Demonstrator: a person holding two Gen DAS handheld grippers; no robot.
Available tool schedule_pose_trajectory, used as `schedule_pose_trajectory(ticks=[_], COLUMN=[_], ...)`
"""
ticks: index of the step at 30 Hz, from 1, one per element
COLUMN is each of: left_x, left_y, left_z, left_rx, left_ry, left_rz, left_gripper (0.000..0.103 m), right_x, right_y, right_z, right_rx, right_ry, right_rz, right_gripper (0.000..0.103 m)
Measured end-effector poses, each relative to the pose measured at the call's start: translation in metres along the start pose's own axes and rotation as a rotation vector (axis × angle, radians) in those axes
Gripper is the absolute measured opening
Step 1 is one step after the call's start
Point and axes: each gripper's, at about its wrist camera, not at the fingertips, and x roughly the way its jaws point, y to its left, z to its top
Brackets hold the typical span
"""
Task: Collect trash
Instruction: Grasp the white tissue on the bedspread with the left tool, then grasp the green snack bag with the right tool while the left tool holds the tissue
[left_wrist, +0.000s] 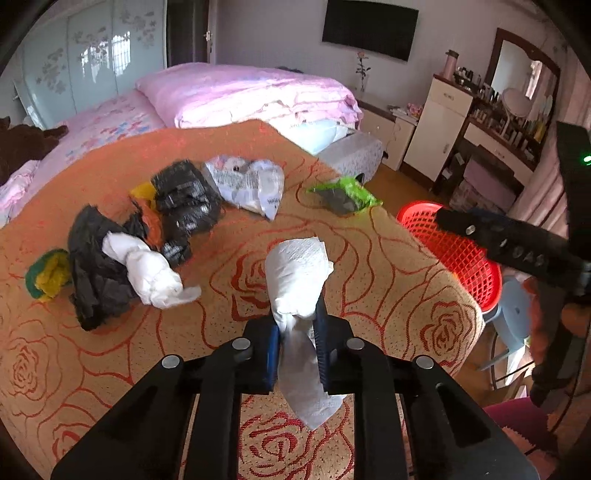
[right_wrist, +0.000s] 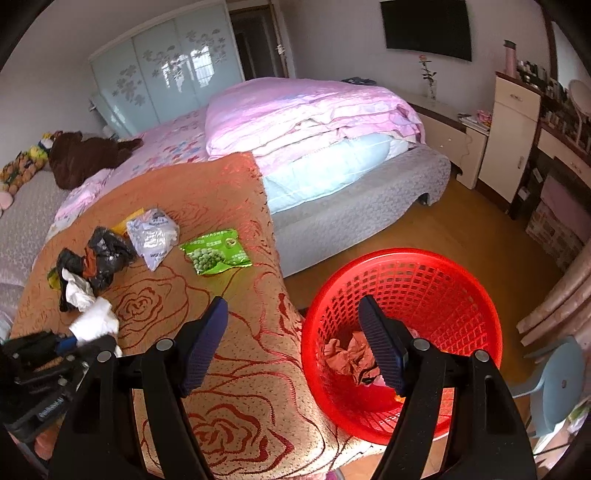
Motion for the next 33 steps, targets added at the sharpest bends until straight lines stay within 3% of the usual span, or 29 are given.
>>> schedule_pose_trajectory(ticks=[16,29,33], left_x=[-0.021,-0.020,-0.020], left_y=[0.010,0.021,0.021], left_z=[0.011,0.012,0.012], left_rx=[-0.030,-0.054,-0.053], left_ry=[-0.064,-0.059,-0.060], left_rz=[0.015,0.020,0.020], left_gripper=[0.016,0.016,0.016], right_x=[0.042,0.079,0.081], right_y=[0.044,0.056,0.058], right_z=[0.031,0.044,0.043], right_rx=[-0.175,-0.245,-0.255], right_ry=[0.023,0.077,0.085], right_rz=[0.134,0.133,0.141], right_gripper=[0.073,0.073,0.059])
